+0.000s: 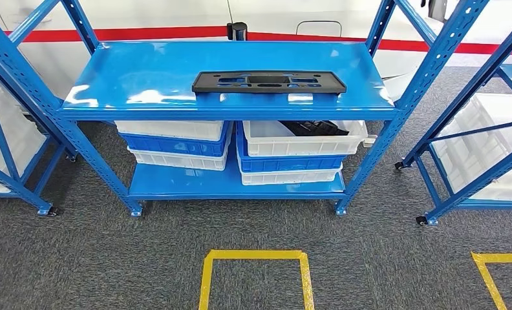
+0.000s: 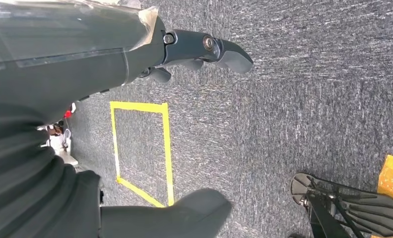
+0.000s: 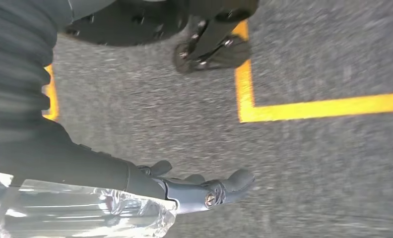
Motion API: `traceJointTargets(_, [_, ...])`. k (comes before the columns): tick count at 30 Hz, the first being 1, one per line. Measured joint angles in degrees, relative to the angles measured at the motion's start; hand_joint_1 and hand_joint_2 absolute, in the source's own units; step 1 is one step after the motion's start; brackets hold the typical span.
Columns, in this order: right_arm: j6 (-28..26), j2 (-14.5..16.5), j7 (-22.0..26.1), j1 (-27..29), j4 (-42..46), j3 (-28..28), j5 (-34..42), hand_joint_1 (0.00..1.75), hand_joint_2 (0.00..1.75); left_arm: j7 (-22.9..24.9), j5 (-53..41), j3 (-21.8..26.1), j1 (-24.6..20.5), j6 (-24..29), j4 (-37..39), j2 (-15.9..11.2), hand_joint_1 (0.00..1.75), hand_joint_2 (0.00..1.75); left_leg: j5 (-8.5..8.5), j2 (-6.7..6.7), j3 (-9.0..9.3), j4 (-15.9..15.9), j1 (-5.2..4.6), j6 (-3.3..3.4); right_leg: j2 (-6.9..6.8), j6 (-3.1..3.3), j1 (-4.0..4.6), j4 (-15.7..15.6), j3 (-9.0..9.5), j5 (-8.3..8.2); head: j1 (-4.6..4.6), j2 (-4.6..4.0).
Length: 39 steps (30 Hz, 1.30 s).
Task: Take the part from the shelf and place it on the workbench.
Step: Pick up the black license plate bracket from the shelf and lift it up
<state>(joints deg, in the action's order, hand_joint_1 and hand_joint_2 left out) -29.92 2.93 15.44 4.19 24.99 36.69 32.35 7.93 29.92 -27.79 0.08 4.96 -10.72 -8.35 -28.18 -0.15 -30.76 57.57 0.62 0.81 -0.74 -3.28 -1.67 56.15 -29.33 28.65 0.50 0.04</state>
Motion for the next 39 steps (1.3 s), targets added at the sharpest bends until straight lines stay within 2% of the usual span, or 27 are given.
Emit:
traceJointTargets(12, [-2.0, -2.0, 1.2, 4.8, 17.1, -5.3, -17.4, 0.0, 1.75, -1.6, 2.5, -0.5, -1.0, 0.1, 0.1, 0.6, 0.0, 0.0, 0.0, 0.01, 0.04, 0.0, -0.01, 0.0, 0.0, -0.01, -0.01, 0.0, 0.0, -0.01, 0.0, 0.0])
traceJointTargets(19, [-3.2, -3.5, 1.1, 6.8, 26.6, -7.0, -28.9, 0.0, 1.75, -3.6, 3.3, -0.5, -3.0, -0.2, -0.1, 2.4, 0.0, 0.0, 0.01, 0.01, 0.05, 0.0, -0.01, 0.0, 0.02, -0.03, -0.01, 0.0, 0.12, -0.03, -0.01, 0.0])
traceJointTargets(26, [-3.7, -4.4, 0.5, 8.0, 32.9, -7.7, -36.4, 0.0, 1.75, -5.1, 3.2, -0.6, -4.0, -0.1, -0.6, 3.9, 0.0, 0.0, 0.0, 0.01, 0.06, 0.0, -0.03, 0.0, 0.0, -0.03, -0.01, 0.0, 0.05, -0.03, 0.02, 0.0])
traceJointTargets(39, [-4.9, -7.0, -3.8, 9.5, 48.8, -8.3, -60.2, 0.0, 1.75, -8.7, 2.0, -0.6, -7.2, -0.6, -2.4, 8.4, 0.0, 0.0, 0.01, 0.01, 0.1, 0.0, -0.03, 0.01, 0.02, -0.05, -0.01, 0.0, 0.38, -0.05, 0.0, 0.0])
